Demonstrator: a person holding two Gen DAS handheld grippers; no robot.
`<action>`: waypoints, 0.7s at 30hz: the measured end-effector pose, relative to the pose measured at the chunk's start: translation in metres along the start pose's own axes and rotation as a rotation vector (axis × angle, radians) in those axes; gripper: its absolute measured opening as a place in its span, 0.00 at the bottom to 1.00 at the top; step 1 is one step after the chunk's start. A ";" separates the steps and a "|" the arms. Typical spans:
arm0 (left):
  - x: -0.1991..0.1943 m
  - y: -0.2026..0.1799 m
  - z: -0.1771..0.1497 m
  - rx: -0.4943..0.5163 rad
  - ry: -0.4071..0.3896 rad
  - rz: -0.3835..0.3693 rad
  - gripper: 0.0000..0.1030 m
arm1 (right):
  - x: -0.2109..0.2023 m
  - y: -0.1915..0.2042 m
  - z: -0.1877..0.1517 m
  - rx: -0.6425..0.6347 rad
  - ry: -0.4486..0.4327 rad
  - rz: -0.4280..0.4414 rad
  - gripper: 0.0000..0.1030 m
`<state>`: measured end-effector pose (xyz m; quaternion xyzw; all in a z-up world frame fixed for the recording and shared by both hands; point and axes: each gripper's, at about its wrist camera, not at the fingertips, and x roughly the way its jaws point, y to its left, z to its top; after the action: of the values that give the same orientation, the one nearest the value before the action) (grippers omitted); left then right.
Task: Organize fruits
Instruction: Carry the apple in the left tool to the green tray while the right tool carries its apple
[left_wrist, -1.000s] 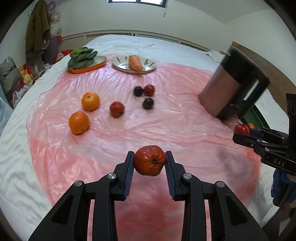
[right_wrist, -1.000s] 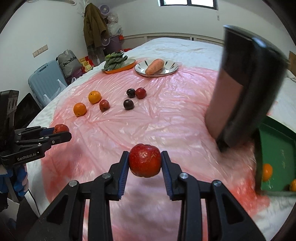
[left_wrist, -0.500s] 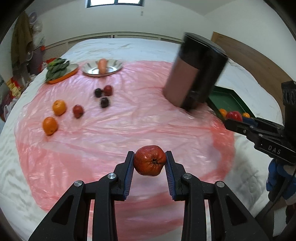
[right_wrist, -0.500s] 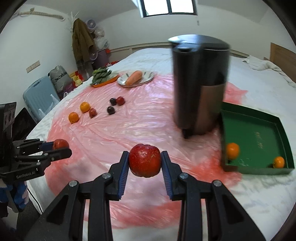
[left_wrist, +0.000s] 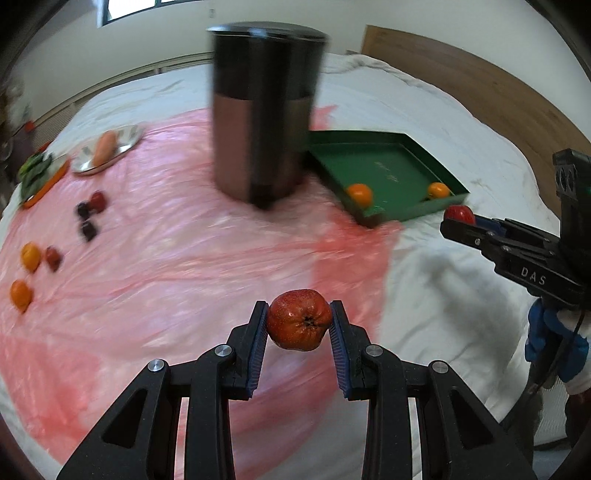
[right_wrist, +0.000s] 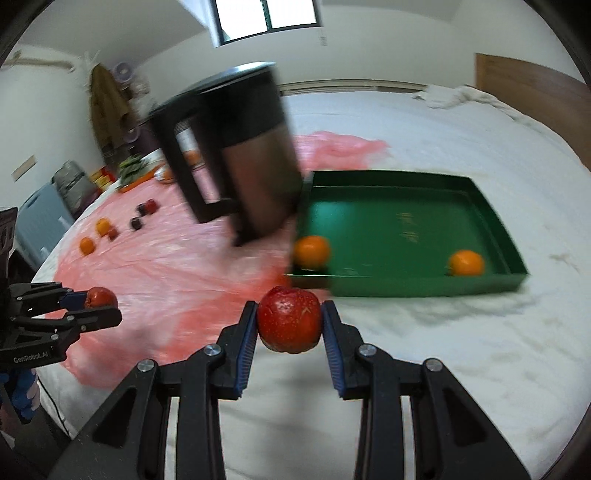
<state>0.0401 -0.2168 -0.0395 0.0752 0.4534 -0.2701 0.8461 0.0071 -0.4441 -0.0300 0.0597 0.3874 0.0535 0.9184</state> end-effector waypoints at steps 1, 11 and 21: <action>0.007 -0.008 0.006 0.011 0.004 -0.010 0.27 | -0.001 -0.009 0.000 0.010 -0.003 -0.009 0.59; 0.048 -0.070 0.067 0.105 -0.002 -0.073 0.27 | 0.006 -0.084 0.018 0.067 -0.034 -0.085 0.59; 0.110 -0.100 0.124 0.136 0.023 -0.064 0.27 | 0.037 -0.137 0.061 0.088 -0.043 -0.162 0.59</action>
<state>0.1270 -0.3898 -0.0452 0.1209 0.4459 -0.3262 0.8247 0.0833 -0.5784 -0.0346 0.0696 0.3732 -0.0393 0.9243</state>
